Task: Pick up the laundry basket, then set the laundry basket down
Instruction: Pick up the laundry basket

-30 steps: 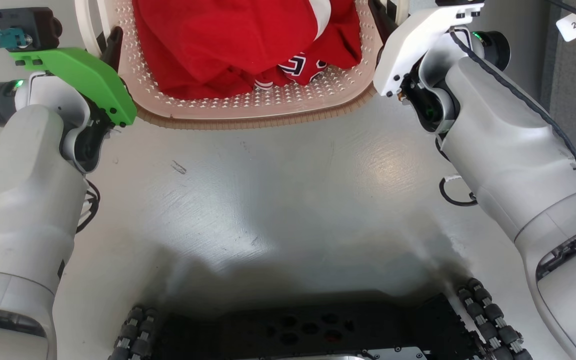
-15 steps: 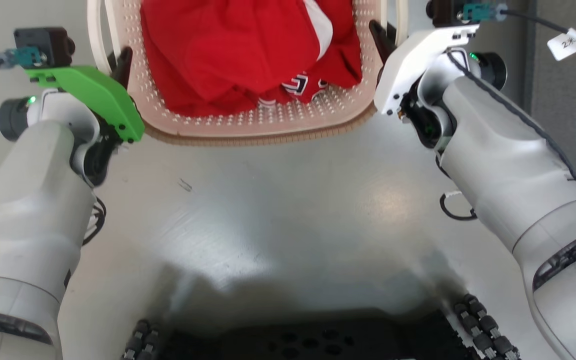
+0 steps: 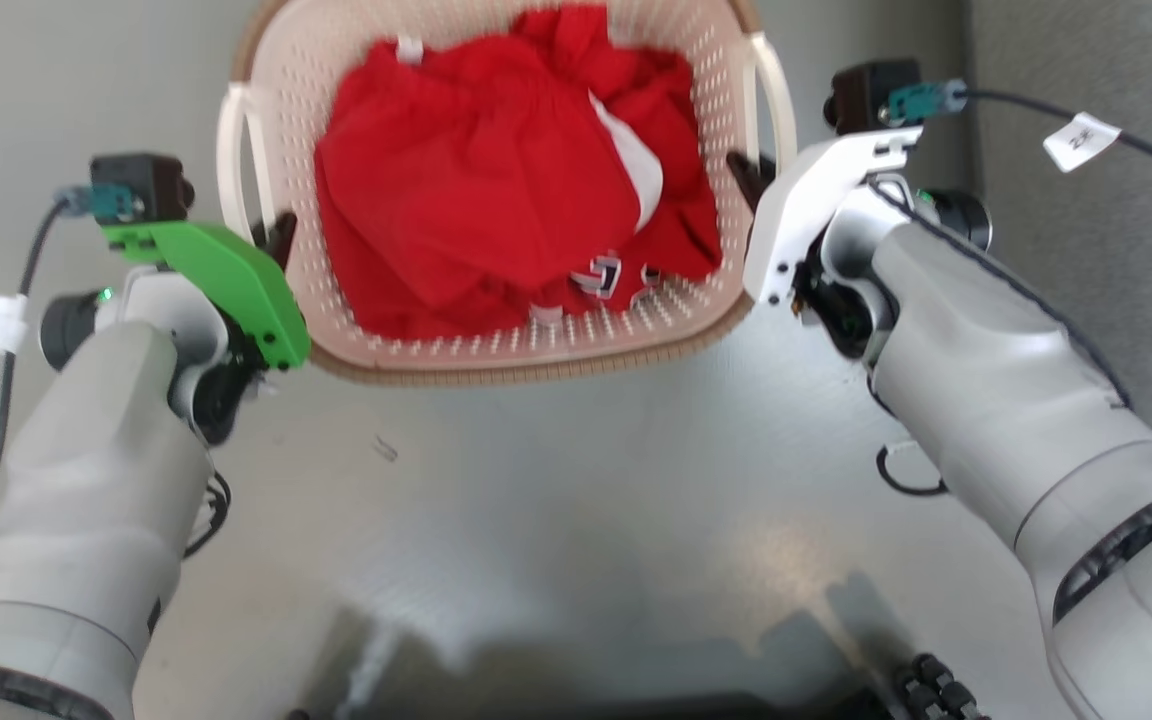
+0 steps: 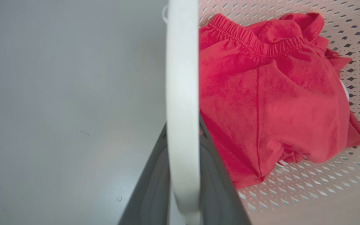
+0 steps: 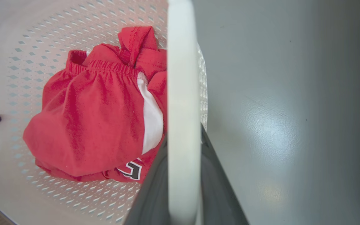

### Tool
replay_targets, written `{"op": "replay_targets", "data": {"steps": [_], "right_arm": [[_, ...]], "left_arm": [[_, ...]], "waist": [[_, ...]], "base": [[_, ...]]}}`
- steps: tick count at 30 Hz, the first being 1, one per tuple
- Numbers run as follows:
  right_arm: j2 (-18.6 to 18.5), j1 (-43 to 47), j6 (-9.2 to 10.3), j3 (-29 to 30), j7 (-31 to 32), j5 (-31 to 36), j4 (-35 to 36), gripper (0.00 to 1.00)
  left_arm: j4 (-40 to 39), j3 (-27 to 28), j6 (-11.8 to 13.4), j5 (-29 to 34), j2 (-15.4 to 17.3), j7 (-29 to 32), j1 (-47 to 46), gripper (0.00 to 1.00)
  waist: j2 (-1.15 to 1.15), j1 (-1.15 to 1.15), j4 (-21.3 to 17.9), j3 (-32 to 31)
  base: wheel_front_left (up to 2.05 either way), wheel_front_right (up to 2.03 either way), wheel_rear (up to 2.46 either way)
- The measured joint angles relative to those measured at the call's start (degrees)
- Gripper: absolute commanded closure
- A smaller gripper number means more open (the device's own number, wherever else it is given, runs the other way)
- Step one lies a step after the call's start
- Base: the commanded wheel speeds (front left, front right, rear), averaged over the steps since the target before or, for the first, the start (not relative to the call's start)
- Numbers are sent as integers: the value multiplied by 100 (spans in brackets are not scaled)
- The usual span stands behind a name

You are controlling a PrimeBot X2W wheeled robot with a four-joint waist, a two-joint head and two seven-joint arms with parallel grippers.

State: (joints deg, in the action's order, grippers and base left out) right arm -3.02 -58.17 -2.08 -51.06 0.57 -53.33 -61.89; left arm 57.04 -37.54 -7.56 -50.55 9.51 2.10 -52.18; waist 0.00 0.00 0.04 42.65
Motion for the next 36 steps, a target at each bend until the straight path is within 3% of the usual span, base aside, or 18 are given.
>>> {"op": "replay_targets", "data": {"steps": [36], "right_arm": [[1, 1956, -144, -550, 1423, -900, -229, 100]], "left_arm": [[470, -491, 0, -751, -370, 1016, 1839, 100]], "waist": [[0, 0, -100, -2892]], "base": [[0, 0, 0]]}}
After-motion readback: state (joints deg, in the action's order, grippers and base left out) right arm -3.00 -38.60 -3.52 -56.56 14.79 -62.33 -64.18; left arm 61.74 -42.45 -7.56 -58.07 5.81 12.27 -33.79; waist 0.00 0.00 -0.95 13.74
